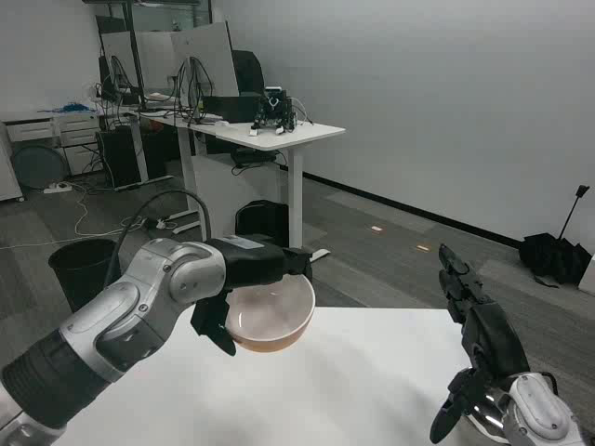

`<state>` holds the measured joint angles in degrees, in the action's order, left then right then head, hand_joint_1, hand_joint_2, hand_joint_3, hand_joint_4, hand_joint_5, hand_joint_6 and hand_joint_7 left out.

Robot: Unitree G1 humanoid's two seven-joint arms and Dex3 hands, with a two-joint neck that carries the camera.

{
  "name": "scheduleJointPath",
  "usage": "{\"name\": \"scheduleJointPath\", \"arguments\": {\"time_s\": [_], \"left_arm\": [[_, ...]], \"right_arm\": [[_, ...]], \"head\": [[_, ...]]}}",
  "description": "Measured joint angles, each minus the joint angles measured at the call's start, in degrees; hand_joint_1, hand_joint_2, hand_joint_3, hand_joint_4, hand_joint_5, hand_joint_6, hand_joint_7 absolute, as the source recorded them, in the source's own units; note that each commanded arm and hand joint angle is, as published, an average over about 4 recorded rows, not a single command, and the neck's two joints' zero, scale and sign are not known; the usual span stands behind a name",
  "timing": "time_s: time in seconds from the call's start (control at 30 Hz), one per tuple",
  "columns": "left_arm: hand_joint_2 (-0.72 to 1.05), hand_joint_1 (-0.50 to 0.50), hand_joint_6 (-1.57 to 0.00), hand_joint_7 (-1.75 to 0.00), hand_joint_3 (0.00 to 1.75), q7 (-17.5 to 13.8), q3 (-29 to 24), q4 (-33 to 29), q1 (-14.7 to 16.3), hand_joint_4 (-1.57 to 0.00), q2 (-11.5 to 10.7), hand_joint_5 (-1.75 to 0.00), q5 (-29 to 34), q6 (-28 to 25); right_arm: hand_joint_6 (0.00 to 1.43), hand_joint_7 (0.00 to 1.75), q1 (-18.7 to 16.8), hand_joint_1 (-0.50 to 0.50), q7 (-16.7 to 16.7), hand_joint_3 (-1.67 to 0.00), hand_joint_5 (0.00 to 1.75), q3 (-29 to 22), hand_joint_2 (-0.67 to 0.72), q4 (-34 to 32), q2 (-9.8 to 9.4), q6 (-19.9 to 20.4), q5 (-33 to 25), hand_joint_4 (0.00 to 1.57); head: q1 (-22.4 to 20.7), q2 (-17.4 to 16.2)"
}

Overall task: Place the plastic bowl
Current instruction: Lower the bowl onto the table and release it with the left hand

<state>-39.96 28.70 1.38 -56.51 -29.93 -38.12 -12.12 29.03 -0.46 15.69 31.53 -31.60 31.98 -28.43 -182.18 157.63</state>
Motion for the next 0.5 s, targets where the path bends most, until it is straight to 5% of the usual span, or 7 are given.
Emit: {"name": "scheduleJointPath", "arguments": {"time_s": [0.5], "left_arm": [[0.25, -0.48, -1.20, -1.40, 1.57, -0.2, -0.9, -0.1, 0.8, -1.57, 0.0, -1.75, -0.5, 0.0]], "right_arm": [[0.00, 0.00, 0.3, -0.42, 0.0, 0.00, 0.00, 1.0, 0.53, -0.3, -0.09, 0.0, 0.0, 0.00]], "head": [[-0.2, -0.5]]}}
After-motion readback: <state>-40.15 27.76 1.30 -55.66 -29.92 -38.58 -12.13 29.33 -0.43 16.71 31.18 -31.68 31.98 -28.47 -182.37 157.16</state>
